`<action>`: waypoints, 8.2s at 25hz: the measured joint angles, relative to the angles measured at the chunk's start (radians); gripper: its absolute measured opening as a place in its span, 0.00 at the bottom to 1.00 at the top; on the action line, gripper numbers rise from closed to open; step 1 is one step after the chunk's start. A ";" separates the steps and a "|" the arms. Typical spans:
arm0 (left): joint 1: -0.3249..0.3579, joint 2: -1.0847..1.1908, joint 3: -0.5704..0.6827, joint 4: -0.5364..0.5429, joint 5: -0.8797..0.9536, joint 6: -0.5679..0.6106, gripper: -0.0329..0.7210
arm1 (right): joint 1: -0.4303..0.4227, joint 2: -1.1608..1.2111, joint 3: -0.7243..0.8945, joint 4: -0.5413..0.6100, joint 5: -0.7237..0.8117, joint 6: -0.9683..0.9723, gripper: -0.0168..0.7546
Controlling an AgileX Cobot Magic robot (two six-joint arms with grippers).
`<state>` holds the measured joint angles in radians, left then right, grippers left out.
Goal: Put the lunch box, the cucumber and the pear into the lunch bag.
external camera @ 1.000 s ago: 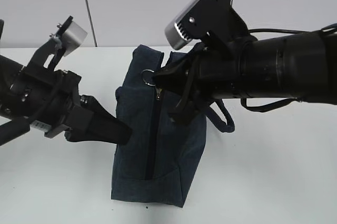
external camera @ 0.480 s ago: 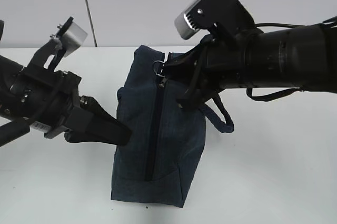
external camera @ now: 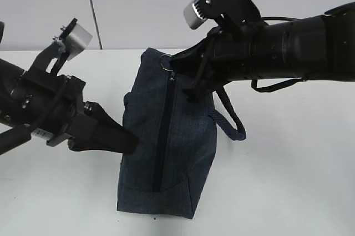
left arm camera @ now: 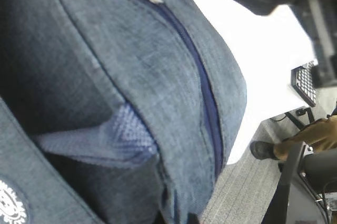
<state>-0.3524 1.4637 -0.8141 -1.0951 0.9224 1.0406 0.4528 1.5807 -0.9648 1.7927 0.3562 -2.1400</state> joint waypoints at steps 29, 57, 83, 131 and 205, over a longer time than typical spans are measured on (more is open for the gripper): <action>0.000 0.000 0.000 0.016 0.009 0.000 0.03 | -0.095 0.153 -0.178 0.000 0.002 -0.023 0.03; 0.025 0.000 -0.127 -0.004 0.047 -0.053 0.64 | -0.099 0.195 -0.212 0.000 0.013 -0.041 0.03; 0.042 0.334 -0.400 -0.118 -0.176 -0.065 0.09 | -0.101 0.195 -0.212 0.000 0.019 -0.046 0.03; 0.042 0.218 -0.461 -0.020 0.031 0.035 0.06 | -0.136 0.264 -0.223 0.013 -0.026 -0.084 0.03; 0.140 -0.311 -0.553 0.746 0.263 -0.716 0.63 | -0.139 -0.283 0.300 -0.158 -0.250 0.247 0.52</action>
<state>-0.2129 1.1524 -1.3667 -0.3487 1.1850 0.3250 0.3139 1.2981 -0.6644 1.6346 0.1067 -1.8927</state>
